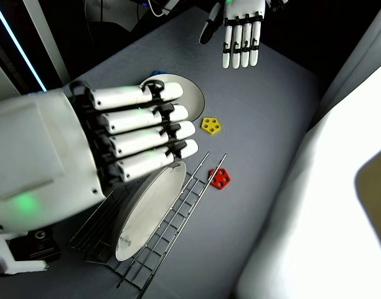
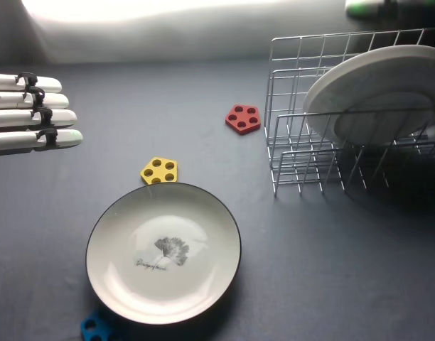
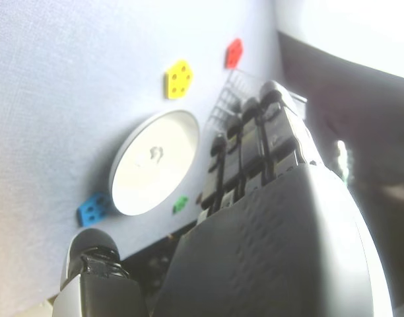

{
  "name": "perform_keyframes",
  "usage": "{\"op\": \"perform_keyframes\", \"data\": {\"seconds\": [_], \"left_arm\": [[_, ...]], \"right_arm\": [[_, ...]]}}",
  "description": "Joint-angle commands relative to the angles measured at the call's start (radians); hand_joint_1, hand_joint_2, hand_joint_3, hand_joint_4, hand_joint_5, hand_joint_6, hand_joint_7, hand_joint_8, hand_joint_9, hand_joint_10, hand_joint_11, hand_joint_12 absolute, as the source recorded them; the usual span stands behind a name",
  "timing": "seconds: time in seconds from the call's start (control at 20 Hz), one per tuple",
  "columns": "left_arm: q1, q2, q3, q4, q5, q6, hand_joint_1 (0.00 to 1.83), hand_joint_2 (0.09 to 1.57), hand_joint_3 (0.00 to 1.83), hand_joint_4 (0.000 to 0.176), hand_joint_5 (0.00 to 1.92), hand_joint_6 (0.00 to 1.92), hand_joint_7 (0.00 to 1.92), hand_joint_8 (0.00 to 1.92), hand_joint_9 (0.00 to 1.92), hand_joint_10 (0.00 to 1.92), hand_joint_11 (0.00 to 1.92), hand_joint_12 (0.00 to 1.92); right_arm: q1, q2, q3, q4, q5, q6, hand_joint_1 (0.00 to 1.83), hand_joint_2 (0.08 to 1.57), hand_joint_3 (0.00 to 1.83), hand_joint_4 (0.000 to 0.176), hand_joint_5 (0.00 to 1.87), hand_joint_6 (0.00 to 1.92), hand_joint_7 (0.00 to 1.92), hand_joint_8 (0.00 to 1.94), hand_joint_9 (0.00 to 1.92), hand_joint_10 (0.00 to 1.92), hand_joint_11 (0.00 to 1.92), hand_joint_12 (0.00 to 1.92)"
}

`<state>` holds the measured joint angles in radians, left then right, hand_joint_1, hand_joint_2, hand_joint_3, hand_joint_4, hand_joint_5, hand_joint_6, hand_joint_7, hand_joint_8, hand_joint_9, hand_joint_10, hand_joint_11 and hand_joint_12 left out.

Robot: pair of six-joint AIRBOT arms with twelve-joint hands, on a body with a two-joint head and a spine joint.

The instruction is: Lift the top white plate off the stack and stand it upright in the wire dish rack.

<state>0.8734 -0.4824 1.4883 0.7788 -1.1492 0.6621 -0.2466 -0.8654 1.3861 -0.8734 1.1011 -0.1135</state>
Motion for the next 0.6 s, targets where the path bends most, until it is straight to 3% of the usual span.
{"op": "perform_keyframes", "data": {"seconds": [0.0, 0.2, 0.4, 0.55], "left_arm": [[-0.015, 0.012, -0.002, -0.067, -0.086, 0.006, 0.12, 0.92, 0.0, 0.0, 0.07, 0.0, 0.07, 0.0, 0.07, 0.0, 0.11, 0.01], [-0.015, 0.012, -0.001, -0.066, -0.082, 0.006, 0.13, 0.93, 0.0, 0.0, 0.08, 0.0, 0.08, 0.0, 0.08, 0.0, 0.13, 0.02], [-0.015, 0.012, -0.001, -0.066, -0.086, 0.006, 0.13, 0.93, 0.0, 0.0, 0.08, 0.01, 0.1, 0.01, 0.1, 0.02, 0.14, 0.02], [-0.015, 0.013, -0.001, -0.066, -0.091, 0.006, 0.15, 0.93, 0.0, 0.0, 0.05, 0.0, 0.07, 0.0, 0.07, 0.0, 0.14, 0.02]], "right_arm": [[0.003, 0.02, -0.012, 0.068, 0.08, -0.035, 0.67, 0.93, 0.0, 0.0, 0.26, 0.01, 0.32, 0.01, 0.31, 0.01, 0.33, 0.01], [-0.031, 0.065, -0.1, 0.009, 0.079, -0.102, 0.64, 0.93, 0.0, 0.0, 0.22, 0.0, 0.3, 0.0, 0.31, 0.0, 0.34, 0.01], [-0.078, 0.077, -0.137, -0.017, 0.079, -0.129, 0.64, 0.92, 0.0, 0.0, 0.2, 0.0, 0.3, 0.0, 0.3, 0.0, 0.34, 0.01], [-0.109, 0.107, -0.178, -0.046, 0.079, -0.204, 0.64, 0.93, 0.0, 0.0, 0.24, 0.01, 0.33, 0.01, 0.31, 0.01, 0.38, 0.02]]}}
